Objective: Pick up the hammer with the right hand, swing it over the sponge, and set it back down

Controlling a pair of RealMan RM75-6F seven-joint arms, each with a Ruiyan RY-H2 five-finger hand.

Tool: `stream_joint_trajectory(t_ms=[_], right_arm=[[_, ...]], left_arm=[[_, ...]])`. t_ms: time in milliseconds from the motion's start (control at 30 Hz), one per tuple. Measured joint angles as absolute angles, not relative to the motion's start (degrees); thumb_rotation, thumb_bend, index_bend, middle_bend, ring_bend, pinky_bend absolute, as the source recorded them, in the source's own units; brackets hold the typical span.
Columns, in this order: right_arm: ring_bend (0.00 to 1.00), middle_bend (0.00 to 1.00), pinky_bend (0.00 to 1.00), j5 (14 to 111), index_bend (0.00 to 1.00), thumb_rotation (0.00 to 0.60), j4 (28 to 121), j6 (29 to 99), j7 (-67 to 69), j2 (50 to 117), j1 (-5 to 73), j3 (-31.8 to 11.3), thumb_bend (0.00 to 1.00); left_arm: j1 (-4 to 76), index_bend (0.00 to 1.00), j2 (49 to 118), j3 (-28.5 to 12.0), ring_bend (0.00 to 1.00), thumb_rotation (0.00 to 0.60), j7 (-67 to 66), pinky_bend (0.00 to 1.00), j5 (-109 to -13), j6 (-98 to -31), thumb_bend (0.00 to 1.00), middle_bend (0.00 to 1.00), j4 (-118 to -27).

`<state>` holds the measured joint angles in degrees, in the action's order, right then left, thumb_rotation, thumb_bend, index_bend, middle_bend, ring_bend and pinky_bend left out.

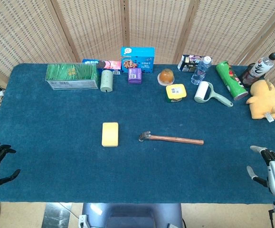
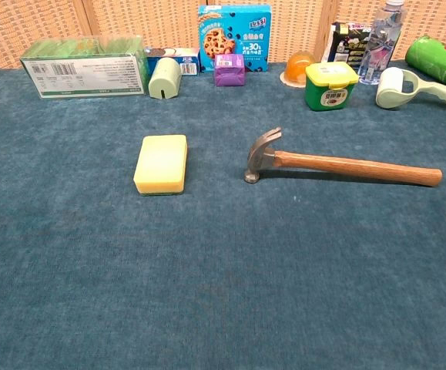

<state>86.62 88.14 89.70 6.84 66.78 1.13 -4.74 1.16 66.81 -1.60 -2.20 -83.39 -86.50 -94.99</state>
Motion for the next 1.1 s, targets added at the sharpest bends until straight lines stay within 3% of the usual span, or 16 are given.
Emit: stream_joint_trajectory(t_ms=[633, 1100], right_arm=[[0.37, 0.35, 0.30, 87.7, 0.27, 0.600, 87.6, 90.6, 7.7, 66.7, 1.1, -4.8, 0.34], [0.38, 0.37, 0.30, 87.9, 0.23, 0.600, 94.3, 80.8, 2.4, 67.6, 9.5, -7.3, 0.33]], left_arm=[[0.6, 0.33, 65.8, -1.4, 0.12, 0.600, -2.5, 0.11, -84.5, -87.8, 0.22, 0.25, -95.4], [1.9, 0.33, 64.5, -1.8, 0.12, 0.600, -3.3, 0.11, -85.7, -86.8, 0.23, 0.25, -95.9]])
